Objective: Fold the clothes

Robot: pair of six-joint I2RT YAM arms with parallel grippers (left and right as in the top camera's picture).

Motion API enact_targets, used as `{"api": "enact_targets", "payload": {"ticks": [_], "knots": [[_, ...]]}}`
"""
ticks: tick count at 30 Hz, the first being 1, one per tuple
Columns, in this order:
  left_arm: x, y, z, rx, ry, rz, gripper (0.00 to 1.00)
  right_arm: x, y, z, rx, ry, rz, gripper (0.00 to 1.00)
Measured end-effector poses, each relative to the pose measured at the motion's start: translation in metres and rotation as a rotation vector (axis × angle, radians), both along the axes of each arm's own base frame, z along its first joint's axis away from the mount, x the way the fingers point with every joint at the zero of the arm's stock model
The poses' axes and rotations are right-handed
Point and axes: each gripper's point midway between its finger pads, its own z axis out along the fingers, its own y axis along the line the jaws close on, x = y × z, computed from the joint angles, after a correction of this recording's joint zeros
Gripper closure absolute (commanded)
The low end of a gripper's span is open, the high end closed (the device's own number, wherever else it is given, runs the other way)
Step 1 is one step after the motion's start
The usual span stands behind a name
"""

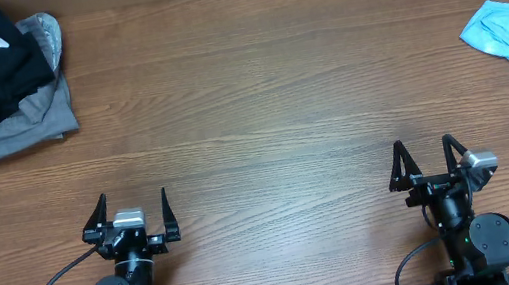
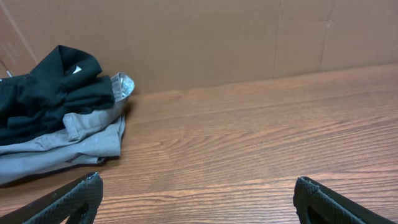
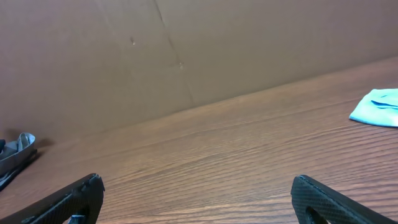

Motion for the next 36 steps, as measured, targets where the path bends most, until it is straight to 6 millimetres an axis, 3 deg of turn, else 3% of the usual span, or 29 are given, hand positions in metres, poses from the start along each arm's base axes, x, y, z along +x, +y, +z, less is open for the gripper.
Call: {"api": "enact_targets", "payload": {"ticks": [28, 32, 36], "knots": [[0.000, 0.000, 0.000, 0.000, 0.000, 0.000, 0.00, 0.000, 0.001, 0.003, 0.010, -0.011, 0.004, 0.00], [0.000, 0.000, 0.000, 0.000, 0.001, 0.000, 0.00, -0.004, 0.020, 0.025, 0.161, -0.077, 0.122, 0.00], [0.000, 0.000, 0.000, 0.000, 0.001, 0.000, 0.00, -0.009, 0.043, 0.015, 0.362, 0.017, 0.257, 0.00]]}}
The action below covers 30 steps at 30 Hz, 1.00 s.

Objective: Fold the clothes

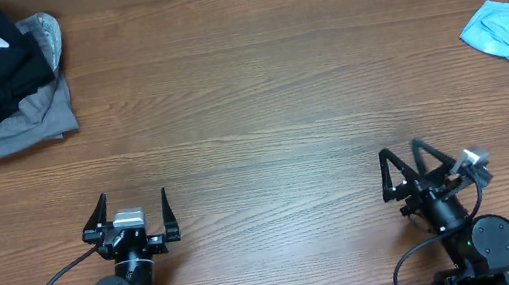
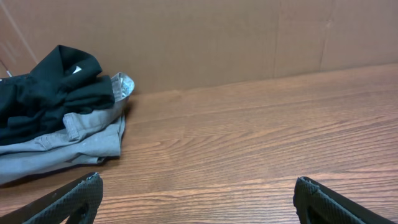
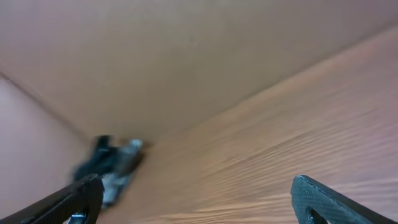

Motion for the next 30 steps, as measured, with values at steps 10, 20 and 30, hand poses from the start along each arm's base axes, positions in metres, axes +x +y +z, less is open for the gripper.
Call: {"api": "enact_targets", "payload": {"ticks": [10, 20, 30], "knots": [[0.000, 0.000, 0.000, 0.000, 0.000, 0.000, 0.00, -0.018, 0.002, 0.081, 0.037, -0.319, 0.022, 0.00], [0.000, 0.000, 0.000, 0.000, -0.001, 0.000, 0.00, 0.027, -0.046, 0.135, -0.257, -0.118, -0.294, 0.00], [0.000, 0.000, 0.000, 0.000, -0.001, 0.001, 0.00, 0.149, -0.140, 0.092, -0.615, 0.551, -0.485, 0.00]]}}
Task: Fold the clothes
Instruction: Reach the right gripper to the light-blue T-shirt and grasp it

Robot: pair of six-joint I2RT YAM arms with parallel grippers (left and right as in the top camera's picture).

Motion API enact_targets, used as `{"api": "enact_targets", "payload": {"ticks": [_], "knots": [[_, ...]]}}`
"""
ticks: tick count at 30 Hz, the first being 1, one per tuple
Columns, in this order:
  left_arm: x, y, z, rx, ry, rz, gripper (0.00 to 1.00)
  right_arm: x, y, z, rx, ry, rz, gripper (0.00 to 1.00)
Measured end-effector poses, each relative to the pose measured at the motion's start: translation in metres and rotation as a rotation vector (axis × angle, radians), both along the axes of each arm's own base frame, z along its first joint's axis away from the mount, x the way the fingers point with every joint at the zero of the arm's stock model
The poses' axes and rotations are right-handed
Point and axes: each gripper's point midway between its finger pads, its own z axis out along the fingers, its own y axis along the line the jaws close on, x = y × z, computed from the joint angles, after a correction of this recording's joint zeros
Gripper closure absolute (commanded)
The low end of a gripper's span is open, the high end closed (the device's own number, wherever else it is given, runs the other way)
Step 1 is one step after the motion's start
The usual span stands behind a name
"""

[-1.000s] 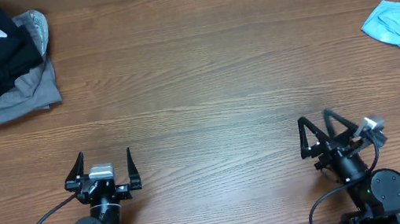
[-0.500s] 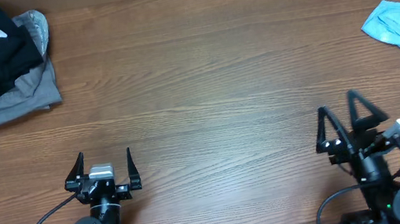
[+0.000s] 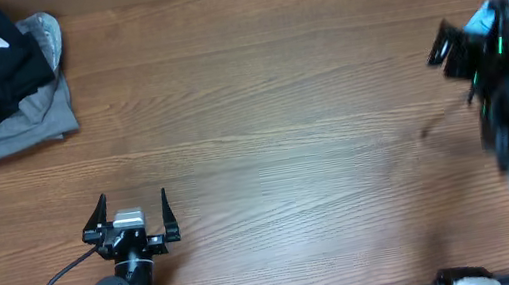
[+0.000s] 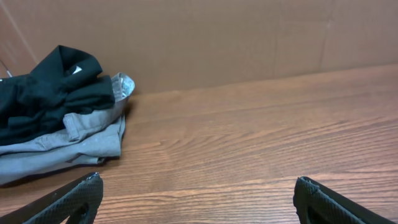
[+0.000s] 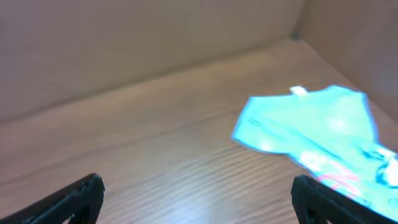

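Observation:
A light blue shirt lies crumpled at the table's far right, and in the overhead view my right arm covers most of this shirt. My right gripper is open and empty above the wood just left of the shirt; overhead the right gripper is blurred. A black garment rests on a grey one at the far left corner. My left gripper stands open and empty near the front edge, with that pile ahead to its left.
The wooden table is backed by a brown cardboard wall. A white edge of cloth shows under the left pile. A black cable runs from the left arm's base.
My right arm has moved from the front edge out to the far right, and its camera now faces the blue shirt. The gripper is still open. The left arm has not moved.
Both grippers stood open at the front edge. Then my right gripper was turned left, its view taking in the dark pile. Now it is over the table's right side by the blue shirt. No clothes have moved.

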Motion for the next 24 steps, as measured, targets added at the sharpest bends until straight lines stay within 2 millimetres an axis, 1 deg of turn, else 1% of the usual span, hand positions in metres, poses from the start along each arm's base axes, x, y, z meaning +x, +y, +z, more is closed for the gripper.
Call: {"api": "enact_targets", "payload": {"ticks": [2, 5, 6, 10, 13, 15, 17, 19, 21, 24], "knots": [[0.000, 0.000, 0.000, 0.000, 0.000, 0.000, 0.00, 0.020, -0.026, -0.021, 0.000, 0.155, -0.054, 0.00], [0.000, 0.000, 0.000, 0.000, -0.001, 0.000, 0.00, 0.044, -0.052, -0.045, 0.003, 0.276, -0.101, 0.00], [0.000, 0.000, 0.000, 0.000, 0.000, -0.001, 0.00, 0.057, -0.063, -0.058, 0.000, 0.306, -0.116, 0.00], [0.000, 0.000, 0.000, 0.000, 0.000, 0.000, 0.00, 0.073, -0.079, -0.091, -0.018, 0.368, -0.116, 0.00], [0.000, 0.000, 0.000, 0.000, 0.000, 0.000, 0.00, 0.076, -0.102, -0.125, -0.010, 0.441, -0.144, 0.02], [0.000, 0.000, 0.000, 0.000, 0.000, 0.000, 0.00, 0.073, -0.124, -0.152, 0.007, 0.500, -0.179, 0.06], [0.000, 0.000, 0.000, 0.000, 0.000, 0.000, 0.00, 0.067, -0.143, -0.176, 0.028, 0.559, -0.211, 0.07], [0.000, 0.000, 0.000, 0.000, 0.000, 0.000, 0.00, 0.065, -0.160, -0.193, 0.043, 0.593, -0.238, 0.07], [0.000, 0.000, 0.000, 0.000, 0.000, 0.000, 0.00, 0.069, -0.173, -0.203, 0.039, 0.597, -0.246, 0.08], [0.000, 0.000, 0.000, 0.000, 0.000, 0.000, 0.00, 0.082, -0.183, -0.208, 0.017, 0.567, -0.241, 0.13]]}}
